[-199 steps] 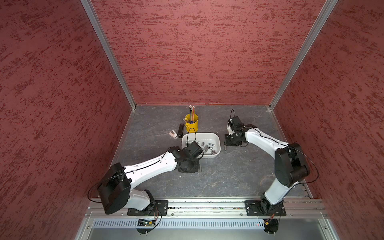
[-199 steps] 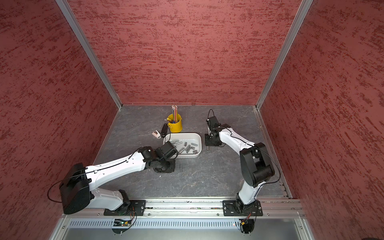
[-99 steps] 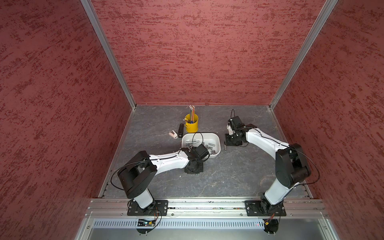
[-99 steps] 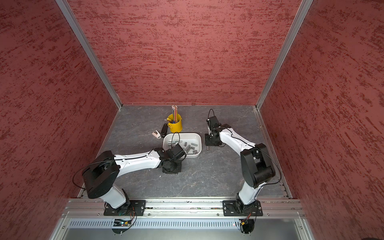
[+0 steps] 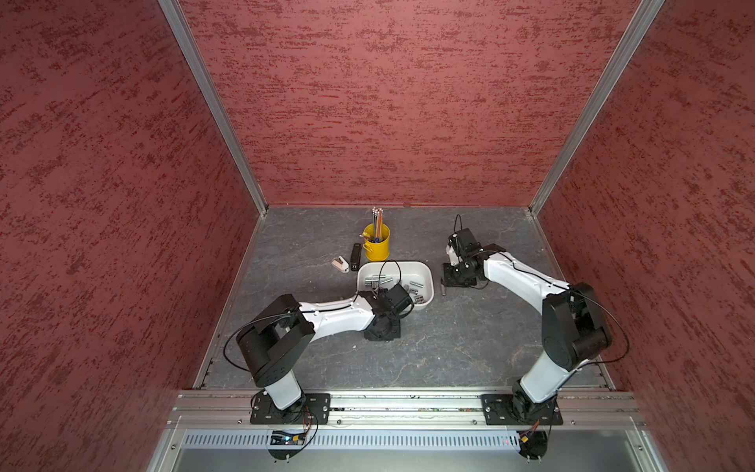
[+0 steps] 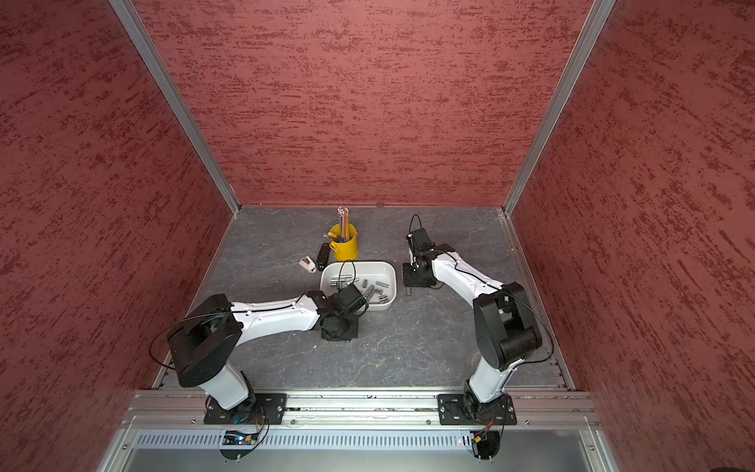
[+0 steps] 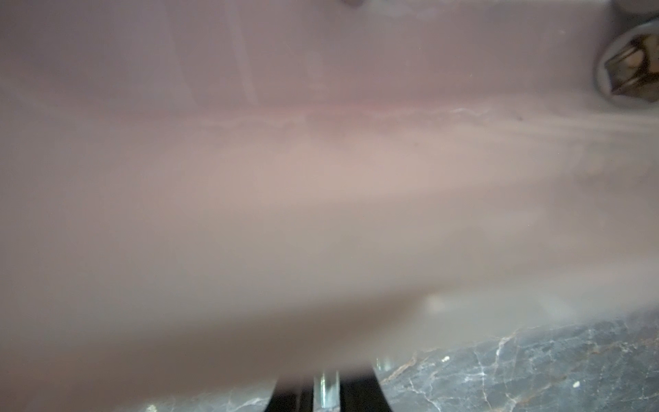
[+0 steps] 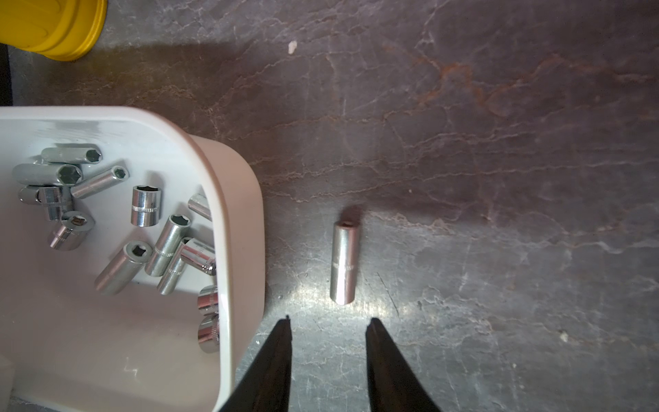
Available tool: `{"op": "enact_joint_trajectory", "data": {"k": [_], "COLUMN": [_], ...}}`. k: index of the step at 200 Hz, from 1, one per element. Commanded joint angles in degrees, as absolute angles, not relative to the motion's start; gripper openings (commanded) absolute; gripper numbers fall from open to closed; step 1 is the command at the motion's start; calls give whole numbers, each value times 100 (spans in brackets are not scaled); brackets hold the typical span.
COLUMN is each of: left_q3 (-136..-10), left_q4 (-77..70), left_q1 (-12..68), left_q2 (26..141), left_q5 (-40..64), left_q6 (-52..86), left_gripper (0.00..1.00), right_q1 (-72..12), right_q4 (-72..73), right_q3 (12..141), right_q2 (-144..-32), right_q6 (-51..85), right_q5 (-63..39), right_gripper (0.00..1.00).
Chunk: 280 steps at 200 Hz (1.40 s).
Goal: Take out the socket from the storage box
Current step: Place the socket head at the center of the board.
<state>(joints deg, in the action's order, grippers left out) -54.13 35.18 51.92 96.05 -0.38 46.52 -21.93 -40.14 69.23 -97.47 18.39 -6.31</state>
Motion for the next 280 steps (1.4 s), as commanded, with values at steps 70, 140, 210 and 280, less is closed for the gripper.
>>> {"op": "enact_joint_trajectory", "data": {"k": [70, 140, 210, 280], "left_q3": [-5484, -5586, -5373, -5270], "left_q4": [3613, 4034, 4716, 5406], "left_q1": [5185, 5243, 4002, 2431], "left_q2": [9469, 8743, 7235, 6219], "left_q5": [-219, -268, -240, 47], "left_q6": [4627, 4558, 3776, 3014], "left_gripper": [26, 29, 30, 32], "right_q1": [-2215, -2221, -2775, -3687], "right_q4": [-3929, -4048, -4671, -5259], "right_q3": [6869, 6955, 7701, 9602], "right_q2": [-9654, -9547, -9415, -11074], "right_q6": [1789, 1793, 1853, 2424], "right_q5": [-699, -751, -850, -680], "right_gripper": [38, 38, 38, 38]}}
